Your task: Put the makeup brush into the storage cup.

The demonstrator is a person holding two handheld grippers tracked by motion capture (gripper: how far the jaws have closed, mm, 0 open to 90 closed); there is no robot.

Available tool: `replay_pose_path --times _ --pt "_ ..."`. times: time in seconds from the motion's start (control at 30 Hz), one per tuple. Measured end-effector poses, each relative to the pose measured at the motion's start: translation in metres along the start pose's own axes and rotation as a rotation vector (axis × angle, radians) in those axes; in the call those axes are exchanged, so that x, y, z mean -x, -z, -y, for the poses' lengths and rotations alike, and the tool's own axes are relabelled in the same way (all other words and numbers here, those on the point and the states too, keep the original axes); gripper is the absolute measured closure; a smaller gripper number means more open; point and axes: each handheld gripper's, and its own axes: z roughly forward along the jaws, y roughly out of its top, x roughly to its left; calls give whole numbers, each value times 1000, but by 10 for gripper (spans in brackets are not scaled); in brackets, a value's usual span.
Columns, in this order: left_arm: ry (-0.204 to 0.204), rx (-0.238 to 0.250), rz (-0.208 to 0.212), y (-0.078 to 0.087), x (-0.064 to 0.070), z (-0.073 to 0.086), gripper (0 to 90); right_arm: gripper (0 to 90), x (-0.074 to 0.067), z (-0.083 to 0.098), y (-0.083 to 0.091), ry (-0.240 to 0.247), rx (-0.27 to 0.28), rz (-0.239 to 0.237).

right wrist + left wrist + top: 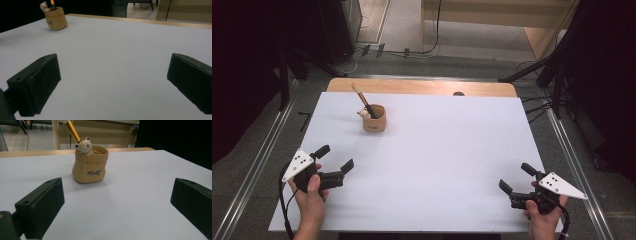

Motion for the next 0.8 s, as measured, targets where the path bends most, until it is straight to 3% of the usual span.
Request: replay_pose_path --times 0.33,0.57,0.6,0.67,0.73,0.8 --pt "-41 -25 -26 17 3 12 0 0 -3 1 -4 0 -9 0" --pt "-9 -18 -23 34 9 25 0 0 -5 1 -3 4 -5 9" --pt "-16 -19 -24 35 9 25 0 0 -5 1 -3 3 -5 7" --pt "-69 -39 -66 37 10 27 0 0 -5 0 -3 0 -5 9" --pt "-73 -43 -79 38 10 30 0 0 -6 -1 -2 -5 -2 -7" --pt "-86 -49 -102 41 11 31 0 0 -7 -2 -1 7 2 6"
